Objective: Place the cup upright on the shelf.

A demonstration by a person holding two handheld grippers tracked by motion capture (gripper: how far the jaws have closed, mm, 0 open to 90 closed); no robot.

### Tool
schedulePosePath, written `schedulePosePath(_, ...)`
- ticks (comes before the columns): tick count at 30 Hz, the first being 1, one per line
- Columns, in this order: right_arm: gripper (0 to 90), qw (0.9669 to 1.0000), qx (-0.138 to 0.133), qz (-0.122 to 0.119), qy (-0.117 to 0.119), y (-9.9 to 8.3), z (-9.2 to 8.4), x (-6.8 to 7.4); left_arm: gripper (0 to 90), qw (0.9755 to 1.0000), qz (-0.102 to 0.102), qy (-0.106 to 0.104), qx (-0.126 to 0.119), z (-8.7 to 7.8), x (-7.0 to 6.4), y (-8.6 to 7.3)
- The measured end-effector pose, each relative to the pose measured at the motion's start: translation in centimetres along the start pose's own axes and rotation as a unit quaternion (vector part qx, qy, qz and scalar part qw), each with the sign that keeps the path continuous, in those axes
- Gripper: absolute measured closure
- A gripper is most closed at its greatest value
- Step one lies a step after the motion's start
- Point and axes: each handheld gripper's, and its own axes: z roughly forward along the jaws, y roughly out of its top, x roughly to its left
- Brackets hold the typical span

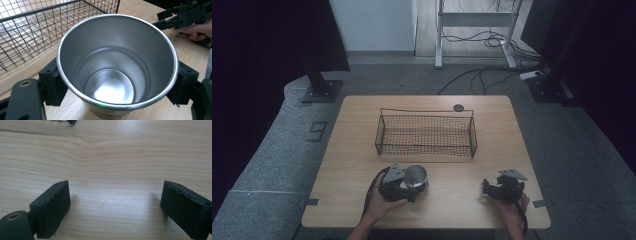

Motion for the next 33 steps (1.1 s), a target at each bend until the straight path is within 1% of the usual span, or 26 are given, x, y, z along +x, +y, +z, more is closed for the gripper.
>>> schedulePosePath(7,8.9,1.0000,0.000,0.000,0.000,0.0,0.0,0.0,18.9,1.0000,0.001,0.005,-0.003,-0.4,0.2,0.1)
schedulePosePath(11,8.9,1.0000,0.000,0.000,0.000,0.0,0.0,0.0,18.9,0.9999,0.004,0.012,-0.002,-0.5,0.3,0.4)
schedulePosePath(12,8.9,1.0000,0.000,0.000,0.000,0.0,0.0,0.0,18.9,0.9999,0.003,0.014,-0.003,-0.5,0.4,0.5)
schedulePosePath(13,8.9,1.0000,0.000,0.000,0.000,0.0,0.0,0.0,18.9,0.9998,0.002,0.021,-0.003,-0.5,0.5,0.6)
schedulePosePath(14,8.9,1.0000,0.000,0.000,0.000,0.0,0.0,0.0,18.9,0.9998,0.002,0.021,-0.003,-0.5,0.5,0.6)
schedulePosePath(22,9.2,1.0000,0.000,0.000,0.000,0.0,0.0,0.0,18.9,0.9995,-0.001,0.031,-0.010,-0.8,1.3,1.9)
schedulePosePath(23,9.2,1.0000,0.000,0.000,0.000,0.0,0.0,0.0,18.9,0.9992,-0.004,0.038,-0.011,-0.9,1.6,2.1)
schedulePosePath(25,9.2,1.0000,-0.001,0.000,0.000,0.0,0.0,0.0,18.9,0.9988,-0.010,0.045,-0.014,-1.1,1.8,2.3)
schedulePosePath(26,9.2,1.0000,-0.001,0.000,0.000,0.0,0.0,0.0,18.9,0.9988,-0.010,0.045,-0.014,-1.1,1.8,2.3)
schedulePosePath(28,9.2,1.0000,-0.001,0.000,0.000,0.0,0.0,0.0,18.9,0.9979,-0.019,0.059,-0.017,-1.3,2.1,2.6)
schedulePosePath(29,9.2,1.0000,-0.001,0.000,0.000,0.0,0.0,0.0,18.9,0.9979,-0.019,0.059,-0.017,-1.3,2.1,2.6)
schedulePosePath(30,9.2,1.0000,0.000,0.001,0.000,0.0,0.0,0.0,18.9,0.9978,-0.024,0.060,-0.018,-1.4,2.2,2.8)
schedulePosePath(33,9.3,1.0000,-0.001,0.001,0.000,0.0,0.0,0.0,18.9,0.9977,-0.026,0.061,-0.016,-1.4,2.3,3.3)
